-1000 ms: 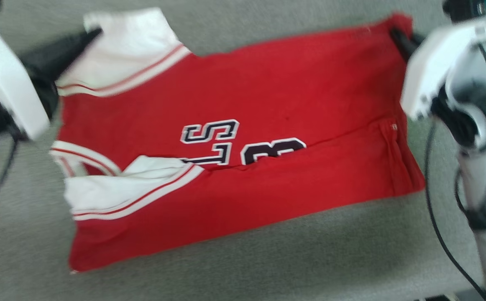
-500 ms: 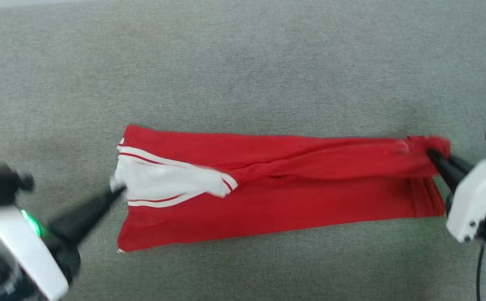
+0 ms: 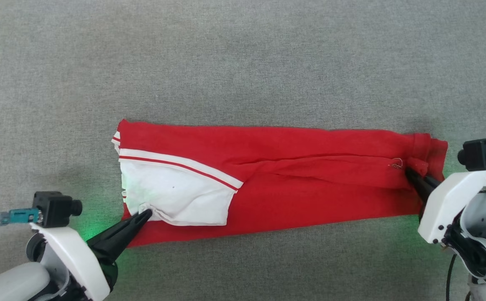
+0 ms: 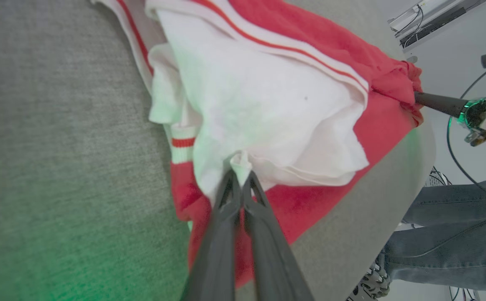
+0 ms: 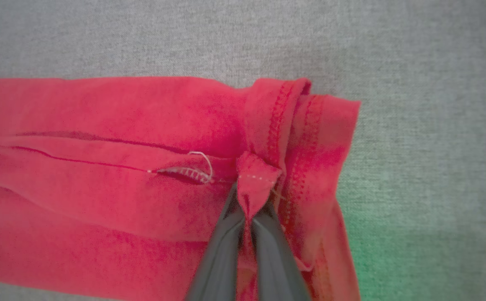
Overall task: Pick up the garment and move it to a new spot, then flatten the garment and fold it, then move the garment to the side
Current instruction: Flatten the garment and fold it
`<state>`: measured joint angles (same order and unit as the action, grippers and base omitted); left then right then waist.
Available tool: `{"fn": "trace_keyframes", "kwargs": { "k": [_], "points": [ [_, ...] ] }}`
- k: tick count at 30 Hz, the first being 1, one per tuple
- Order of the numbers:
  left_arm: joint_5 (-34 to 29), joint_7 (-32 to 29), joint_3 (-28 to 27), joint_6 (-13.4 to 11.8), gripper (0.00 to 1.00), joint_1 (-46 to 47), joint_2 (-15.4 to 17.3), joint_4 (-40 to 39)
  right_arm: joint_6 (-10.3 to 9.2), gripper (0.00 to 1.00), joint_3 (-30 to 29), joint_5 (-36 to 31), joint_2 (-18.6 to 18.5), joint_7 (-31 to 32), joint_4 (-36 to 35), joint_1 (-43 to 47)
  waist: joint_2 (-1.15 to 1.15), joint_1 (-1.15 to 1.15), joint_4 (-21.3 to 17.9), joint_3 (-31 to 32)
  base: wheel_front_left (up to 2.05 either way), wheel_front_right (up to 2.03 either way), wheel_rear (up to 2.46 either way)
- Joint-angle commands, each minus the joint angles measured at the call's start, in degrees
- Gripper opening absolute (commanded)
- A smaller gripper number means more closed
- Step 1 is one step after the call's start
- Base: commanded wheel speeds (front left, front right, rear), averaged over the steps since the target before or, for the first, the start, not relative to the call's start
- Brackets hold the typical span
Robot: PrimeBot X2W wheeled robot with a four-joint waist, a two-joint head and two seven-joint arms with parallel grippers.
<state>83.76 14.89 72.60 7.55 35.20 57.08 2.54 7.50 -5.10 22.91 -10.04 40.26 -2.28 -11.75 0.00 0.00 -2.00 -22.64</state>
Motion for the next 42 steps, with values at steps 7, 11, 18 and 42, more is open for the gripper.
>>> {"fn": "trace_keyframes", "kwargs": {
  "k": [7,11,18,42],
  "points": [
    [-1.1,0.4,-3.6,-0.1,1.00,-0.4,-2.4,1.9,-0.04,1.00,-2.5,1.6,-1.3,-0.5,-0.7,0.6,0.00,0.00,1.5,1.0,0.00,0.00,0.00],
    [-3.1,0.3,-11.0,-0.1,1.00,-4.5,-4.9,2.4,-0.04,1.00,-7.2,2.5,-1.9,1.4,-2.4,1.8,0.00,0.00,3.6,2.1,0.00,0.00,0.00],
    [-13.5,0.4,-27.9,-0.1,1.00,-13.9,-14.4,8.1,-0.04,1.00,-12.3,2.3,-1.1,4.7,2.8,2.2,0.00,0.00,7.7,3.8,0.00,0.00,0.00],
    [-58.5,0.4,-57.5,-0.1,1.00,-28.7,-35.7,7.2,-0.13,0.00,-17.8,-0.3,-0.6,9.2,12.8,2.1,0.00,0.00,13.7,7.7,0.00,0.00,0.00]
  ]
}}
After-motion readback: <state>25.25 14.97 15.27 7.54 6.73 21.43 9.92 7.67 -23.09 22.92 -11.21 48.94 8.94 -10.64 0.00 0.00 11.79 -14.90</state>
